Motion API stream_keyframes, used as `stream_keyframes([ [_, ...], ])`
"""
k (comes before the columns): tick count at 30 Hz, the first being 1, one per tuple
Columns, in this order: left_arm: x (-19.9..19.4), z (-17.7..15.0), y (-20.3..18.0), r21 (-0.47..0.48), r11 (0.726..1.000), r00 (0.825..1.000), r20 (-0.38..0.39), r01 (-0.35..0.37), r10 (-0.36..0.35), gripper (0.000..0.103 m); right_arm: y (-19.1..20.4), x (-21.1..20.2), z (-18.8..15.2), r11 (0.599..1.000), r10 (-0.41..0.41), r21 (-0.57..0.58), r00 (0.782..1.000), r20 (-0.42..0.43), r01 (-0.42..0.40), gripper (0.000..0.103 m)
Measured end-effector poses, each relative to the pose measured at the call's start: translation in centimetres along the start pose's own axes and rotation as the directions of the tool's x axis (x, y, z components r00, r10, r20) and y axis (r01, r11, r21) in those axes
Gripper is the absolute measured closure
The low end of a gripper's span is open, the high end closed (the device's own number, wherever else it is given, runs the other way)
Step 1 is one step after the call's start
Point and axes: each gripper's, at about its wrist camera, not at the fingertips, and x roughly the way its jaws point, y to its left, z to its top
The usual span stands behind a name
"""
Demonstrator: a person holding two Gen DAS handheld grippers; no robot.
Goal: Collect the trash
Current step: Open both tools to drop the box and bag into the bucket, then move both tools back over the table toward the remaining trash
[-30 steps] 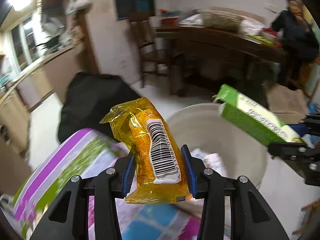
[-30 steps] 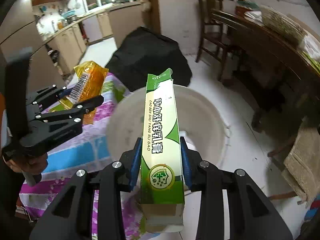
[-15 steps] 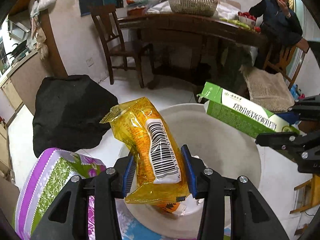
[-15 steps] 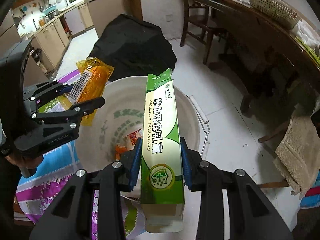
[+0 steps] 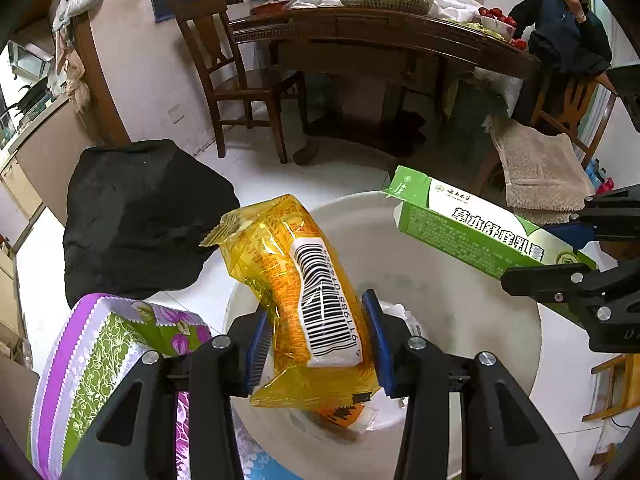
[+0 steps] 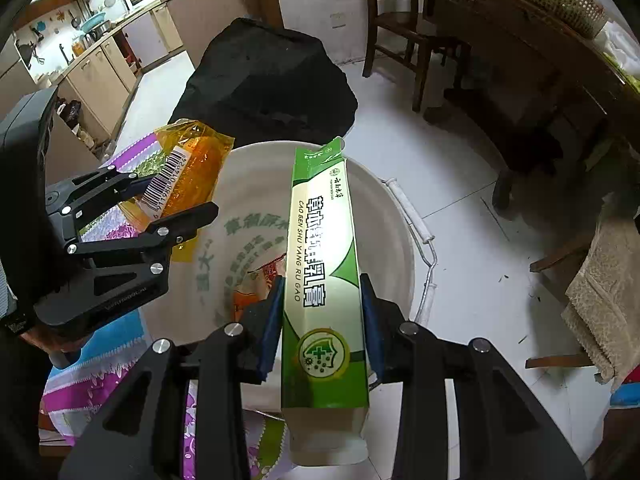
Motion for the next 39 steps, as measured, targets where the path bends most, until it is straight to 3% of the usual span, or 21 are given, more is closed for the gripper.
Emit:
stream_keyframes([
  [8, 0.6, -0.1, 0.0, 0.007, 1.000, 1.000, -0.005, -0.007, 0.007, 0.058, -0.2, 0.8, 0.7, 1.000, 0.020, 0.013, 1.000, -0.022, -0.019, 0.069],
  [10, 0.8, 0.1, 0.1, 0.005, 1.000, 1.000, -0.001, -0.029, 0.029, 0.051, -0.2, 1.0, 0.9, 0.999, 0.031, 0.015, 0.999, -0.022, -0.031, 0.068],
  [11, 0.8, 0.2, 0.2, -0.005, 0.999, 0.999, 0.002, -0.040, 0.040, 0.039, -0.3, 1.1, 1.0, 0.999, 0.036, 0.022, 0.999, -0.017, -0.036, 0.068],
  [12, 0.7, 0.2, 0.4, -0.011, 0.999, 0.999, 0.009, -0.039, 0.040, 0.035, -0.6, 1.1, 1.1, 0.999, 0.036, 0.034, 0.999, -0.013, -0.036, 0.066],
  [14, 0.5, 0.2, 0.9, -0.020, 0.999, 0.999, 0.014, -0.040, 0.040, 0.035, -0.8, 1.2, 1.1, 0.998, 0.047, 0.045, 0.999, -0.007, -0.047, 0.062],
  [26, -0.9, -1.3, 2.0, -0.051, 0.995, 0.995, 0.027, -0.091, 0.092, 0.035, -0.1, 1.0, 0.1, 0.999, 0.034, 0.030, 0.999, 0.000, -0.034, 0.062],
  [30, -3.5, -2.6, 1.4, -0.069, 0.993, 0.990, 0.095, -0.097, 0.104, 0.032, 0.7, -0.4, -0.8, 0.997, 0.066, 0.030, 0.996, 0.057, -0.067, 0.062],
  [34, -6.9, -5.1, 1.0, -0.075, 0.991, 0.977, 0.173, -0.113, 0.124, 0.032, 2.0, -3.0, -2.7, 0.996, 0.087, 0.021, 0.980, 0.178, -0.092, 0.062],
  [39, -11.7, -11.0, 1.4, -0.098, 0.987, 0.958, 0.247, -0.125, 0.146, 0.028, 4.8, -4.6, -5.8, 0.990, 0.137, -0.025, 0.955, 0.262, -0.136, 0.062],
])
